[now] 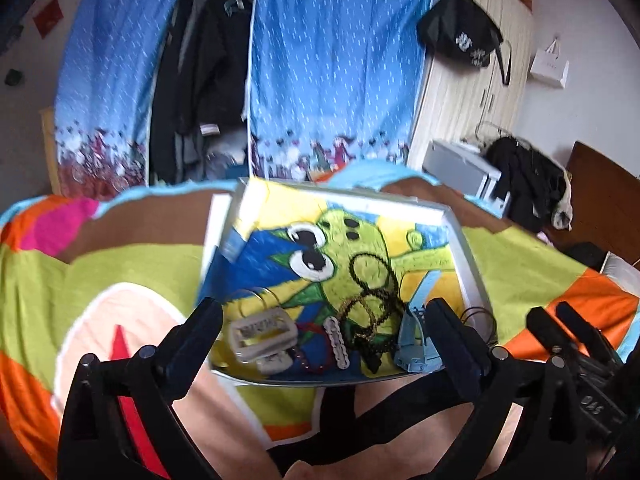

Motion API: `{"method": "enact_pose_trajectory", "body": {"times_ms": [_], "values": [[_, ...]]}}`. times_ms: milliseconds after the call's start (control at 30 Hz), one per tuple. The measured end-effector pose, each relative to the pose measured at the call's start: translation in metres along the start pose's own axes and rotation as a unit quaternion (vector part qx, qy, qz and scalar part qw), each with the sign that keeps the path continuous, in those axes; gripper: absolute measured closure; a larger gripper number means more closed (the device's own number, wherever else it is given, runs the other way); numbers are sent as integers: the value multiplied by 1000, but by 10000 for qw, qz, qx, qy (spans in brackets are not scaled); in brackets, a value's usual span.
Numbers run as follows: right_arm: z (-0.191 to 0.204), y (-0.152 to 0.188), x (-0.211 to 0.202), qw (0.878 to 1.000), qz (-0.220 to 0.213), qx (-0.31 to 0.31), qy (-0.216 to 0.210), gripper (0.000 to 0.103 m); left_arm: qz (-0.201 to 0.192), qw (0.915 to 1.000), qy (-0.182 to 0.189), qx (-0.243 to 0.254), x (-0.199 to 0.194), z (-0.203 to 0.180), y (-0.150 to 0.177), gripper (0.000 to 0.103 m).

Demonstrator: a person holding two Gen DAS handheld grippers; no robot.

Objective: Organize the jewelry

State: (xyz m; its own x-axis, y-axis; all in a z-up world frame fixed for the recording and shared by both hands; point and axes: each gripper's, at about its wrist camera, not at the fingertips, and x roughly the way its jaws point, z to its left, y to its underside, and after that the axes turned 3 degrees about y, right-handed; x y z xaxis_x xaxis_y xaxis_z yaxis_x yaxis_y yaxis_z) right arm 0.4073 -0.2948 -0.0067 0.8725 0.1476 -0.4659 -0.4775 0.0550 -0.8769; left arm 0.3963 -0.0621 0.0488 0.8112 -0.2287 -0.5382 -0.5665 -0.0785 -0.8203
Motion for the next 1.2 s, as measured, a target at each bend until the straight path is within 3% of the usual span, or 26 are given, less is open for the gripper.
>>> {"method": "enact_pose_trajectory", "body": {"times_ms": [100, 167, 533, 967, 1200], "values": [[3, -7, -24, 9995, -275, 83, -130, 3, -141, 9999, -17, 50, -24, -1, 1, 4], [5, -10, -40, 9988, -440, 118, -199, 0, -242, 9997, -32, 77, -38, -2, 3, 4], [37, -3, -126, 9932, -1067, -178, -436, 0, -775, 9969, -80, 129, -130, -1, 32, 4], [63, 30, -198, 9899, -1320, -119, -504, 0, -1122, 9934, -86, 241, -222, -2, 84, 4], [70, 52, -235, 9891, -1427, -78, -355, 0, -1153, 9930, -60, 265, -251, 4, 110, 4]]}}
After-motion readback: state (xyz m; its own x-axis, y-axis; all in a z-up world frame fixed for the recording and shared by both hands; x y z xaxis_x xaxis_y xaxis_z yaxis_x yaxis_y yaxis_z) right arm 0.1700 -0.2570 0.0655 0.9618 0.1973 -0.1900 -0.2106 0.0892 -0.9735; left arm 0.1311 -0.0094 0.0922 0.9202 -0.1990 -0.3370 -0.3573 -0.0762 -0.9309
